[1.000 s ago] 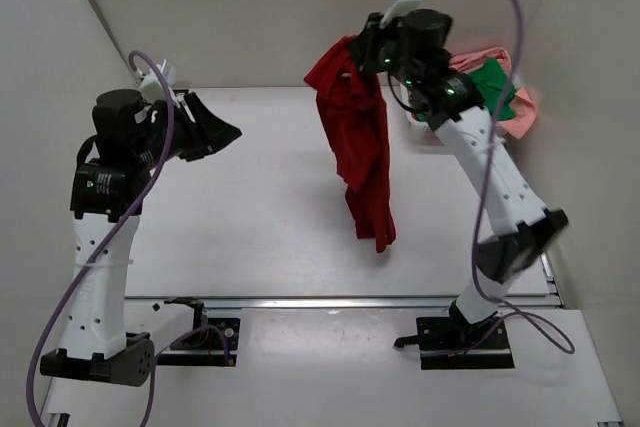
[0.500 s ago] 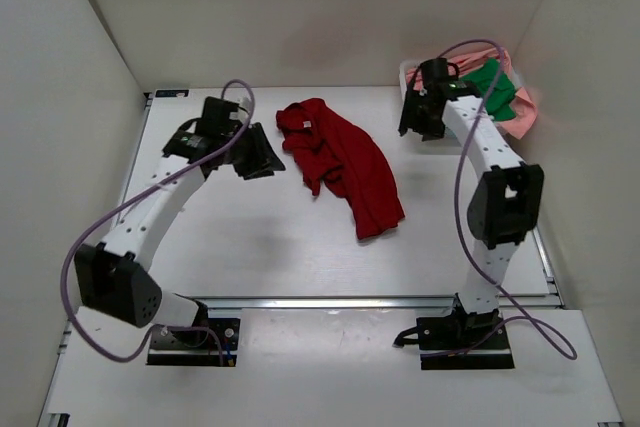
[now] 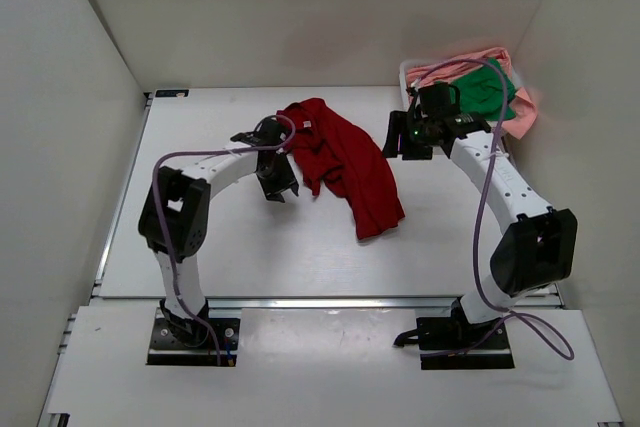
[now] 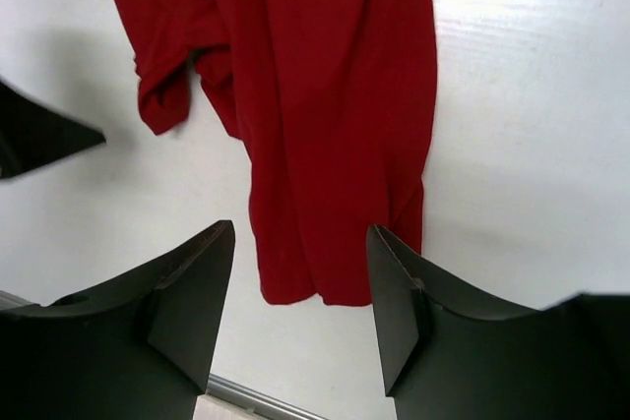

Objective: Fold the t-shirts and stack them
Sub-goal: Flatten out the tshirt

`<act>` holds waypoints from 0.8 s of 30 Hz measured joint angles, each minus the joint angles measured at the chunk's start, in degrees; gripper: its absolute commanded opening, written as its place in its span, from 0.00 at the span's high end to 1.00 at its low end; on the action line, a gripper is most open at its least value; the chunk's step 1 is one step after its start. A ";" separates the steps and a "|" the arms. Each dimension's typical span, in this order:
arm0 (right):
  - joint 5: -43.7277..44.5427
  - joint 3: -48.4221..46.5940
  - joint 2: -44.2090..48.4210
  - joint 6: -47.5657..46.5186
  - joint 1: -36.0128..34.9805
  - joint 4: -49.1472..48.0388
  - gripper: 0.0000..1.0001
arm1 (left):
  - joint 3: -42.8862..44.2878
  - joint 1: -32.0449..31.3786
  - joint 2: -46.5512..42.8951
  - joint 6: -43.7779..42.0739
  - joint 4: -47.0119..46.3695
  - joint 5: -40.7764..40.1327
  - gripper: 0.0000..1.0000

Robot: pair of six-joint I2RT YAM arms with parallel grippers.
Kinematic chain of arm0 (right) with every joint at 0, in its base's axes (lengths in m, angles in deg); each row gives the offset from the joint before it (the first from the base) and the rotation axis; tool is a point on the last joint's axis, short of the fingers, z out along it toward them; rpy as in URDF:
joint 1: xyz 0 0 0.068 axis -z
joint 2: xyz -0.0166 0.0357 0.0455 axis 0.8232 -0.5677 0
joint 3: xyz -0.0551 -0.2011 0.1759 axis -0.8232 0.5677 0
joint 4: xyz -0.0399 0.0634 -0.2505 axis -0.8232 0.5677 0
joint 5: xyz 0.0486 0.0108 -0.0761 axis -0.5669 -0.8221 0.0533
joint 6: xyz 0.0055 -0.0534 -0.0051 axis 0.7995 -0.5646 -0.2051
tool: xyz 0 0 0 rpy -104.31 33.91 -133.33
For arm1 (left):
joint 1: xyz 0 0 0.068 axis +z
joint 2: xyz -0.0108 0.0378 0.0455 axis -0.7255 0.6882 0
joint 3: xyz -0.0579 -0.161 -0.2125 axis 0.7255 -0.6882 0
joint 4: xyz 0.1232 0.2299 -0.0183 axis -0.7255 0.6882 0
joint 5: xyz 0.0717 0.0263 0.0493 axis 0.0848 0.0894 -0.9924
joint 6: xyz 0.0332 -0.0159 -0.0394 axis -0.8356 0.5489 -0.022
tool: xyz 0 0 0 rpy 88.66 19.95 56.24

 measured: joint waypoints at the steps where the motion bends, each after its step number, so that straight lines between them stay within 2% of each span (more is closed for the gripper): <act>1: -0.02 0.90 0.33 -0.15 -0.11 0.04 0.45 | 1.46 -0.02 1.86 0.26 -0.52 -0.85 0.47; 9: -1.14 10.54 6.47 0.50 1.57 0.85 0.45 | 6.73 0.11 10.27 2.89 -6.58 -4.28 0.44; 24: -2.38 11.58 7.65 1.38 3.93 1.75 0.40 | 10.99 1.16 14.69 6.97 -15.15 -3.69 0.41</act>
